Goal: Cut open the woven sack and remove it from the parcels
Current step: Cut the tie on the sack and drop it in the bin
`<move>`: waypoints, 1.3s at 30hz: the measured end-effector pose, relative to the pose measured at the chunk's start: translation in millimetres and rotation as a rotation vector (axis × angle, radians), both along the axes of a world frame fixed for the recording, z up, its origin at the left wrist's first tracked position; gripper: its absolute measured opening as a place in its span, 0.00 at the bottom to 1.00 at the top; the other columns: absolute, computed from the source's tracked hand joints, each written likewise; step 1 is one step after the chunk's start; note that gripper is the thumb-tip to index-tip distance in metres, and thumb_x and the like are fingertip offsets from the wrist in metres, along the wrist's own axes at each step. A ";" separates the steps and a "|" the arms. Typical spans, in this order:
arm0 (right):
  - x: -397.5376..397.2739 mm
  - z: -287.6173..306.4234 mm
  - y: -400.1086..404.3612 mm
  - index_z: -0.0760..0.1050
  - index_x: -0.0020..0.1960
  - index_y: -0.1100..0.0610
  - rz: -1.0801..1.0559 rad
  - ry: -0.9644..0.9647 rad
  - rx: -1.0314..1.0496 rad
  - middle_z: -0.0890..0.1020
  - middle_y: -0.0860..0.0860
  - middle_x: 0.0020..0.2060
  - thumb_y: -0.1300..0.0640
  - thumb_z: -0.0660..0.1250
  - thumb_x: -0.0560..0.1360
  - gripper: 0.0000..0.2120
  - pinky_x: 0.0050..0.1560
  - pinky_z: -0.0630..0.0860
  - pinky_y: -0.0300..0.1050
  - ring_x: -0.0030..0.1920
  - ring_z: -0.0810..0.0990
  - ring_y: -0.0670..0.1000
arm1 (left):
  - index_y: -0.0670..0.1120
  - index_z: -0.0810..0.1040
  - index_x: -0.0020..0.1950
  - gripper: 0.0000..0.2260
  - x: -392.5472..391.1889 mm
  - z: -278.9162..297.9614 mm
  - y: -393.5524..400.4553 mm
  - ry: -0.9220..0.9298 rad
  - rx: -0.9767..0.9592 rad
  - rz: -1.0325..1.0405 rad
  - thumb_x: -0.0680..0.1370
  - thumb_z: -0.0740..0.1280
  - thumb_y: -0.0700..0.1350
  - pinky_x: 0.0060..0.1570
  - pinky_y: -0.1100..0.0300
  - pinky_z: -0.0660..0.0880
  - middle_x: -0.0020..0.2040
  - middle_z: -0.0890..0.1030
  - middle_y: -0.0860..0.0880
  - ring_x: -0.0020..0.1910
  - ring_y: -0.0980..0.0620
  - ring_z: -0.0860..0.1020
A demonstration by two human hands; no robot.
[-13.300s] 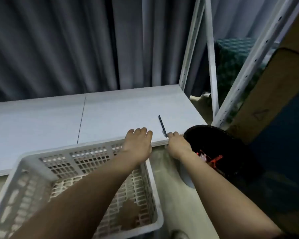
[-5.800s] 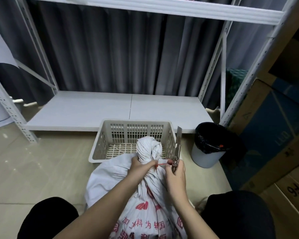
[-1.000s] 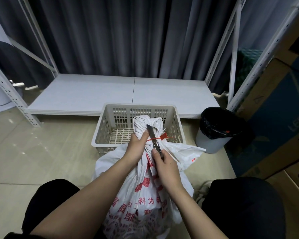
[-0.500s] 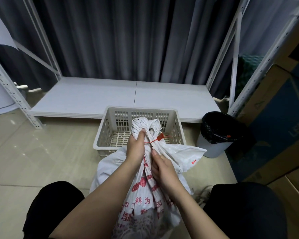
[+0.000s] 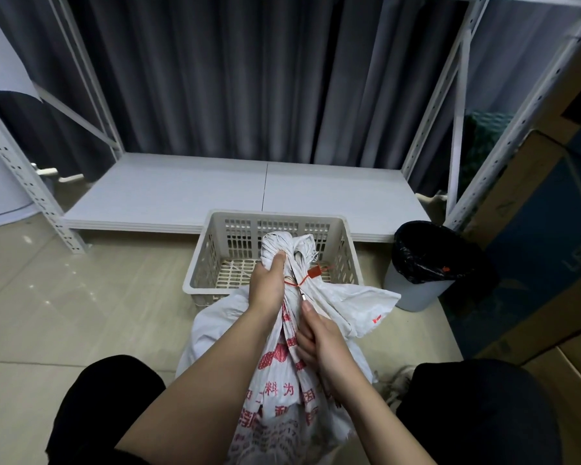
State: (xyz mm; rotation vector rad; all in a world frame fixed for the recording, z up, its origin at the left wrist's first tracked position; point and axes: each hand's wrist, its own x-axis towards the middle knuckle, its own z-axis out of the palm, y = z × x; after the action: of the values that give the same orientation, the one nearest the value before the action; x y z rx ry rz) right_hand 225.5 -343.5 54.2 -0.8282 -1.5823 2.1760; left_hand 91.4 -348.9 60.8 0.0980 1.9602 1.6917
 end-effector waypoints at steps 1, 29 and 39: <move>0.2 -0.2 0.5 0.58 0.29 0.52 0.001 -0.007 0.003 0.57 0.48 0.21 0.47 0.57 0.80 0.22 0.21 0.52 0.36 0.21 0.53 0.45 | 0.39 0.65 0.73 0.30 -0.5 0.6 0.1 -0.002 -0.001 0.001 0.78 0.61 0.58 0.69 0.49 0.65 0.71 0.70 0.42 0.70 0.42 0.69; -26.7 24.0 51.5 0.75 0.45 0.56 -0.485 -0.296 0.650 0.77 0.47 0.35 0.53 0.64 0.76 0.07 0.37 0.68 0.46 0.38 0.74 0.50 | 0.49 0.68 0.69 0.32 -18.4 6.9 -31.0 -0.103 0.071 -0.253 0.72 0.64 0.66 0.60 0.55 0.69 0.66 0.73 0.54 0.60 0.51 0.74; -34.7 15.7 103.5 0.76 0.36 0.54 -0.207 -0.380 0.456 0.80 0.50 0.32 0.60 0.71 0.73 0.08 0.41 0.72 0.41 0.37 0.79 0.49 | 0.44 0.71 0.66 0.31 -20.6 3.3 -39.8 -0.194 0.118 -0.395 0.70 0.66 0.62 0.39 0.61 0.75 0.59 0.79 0.43 0.50 0.49 0.80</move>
State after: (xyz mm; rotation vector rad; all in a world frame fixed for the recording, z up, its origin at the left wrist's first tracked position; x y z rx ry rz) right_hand 190.8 -240.0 69.9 -1.2310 -1.9613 1.4874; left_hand 70.8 -388.7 64.1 0.3293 1.5765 1.4914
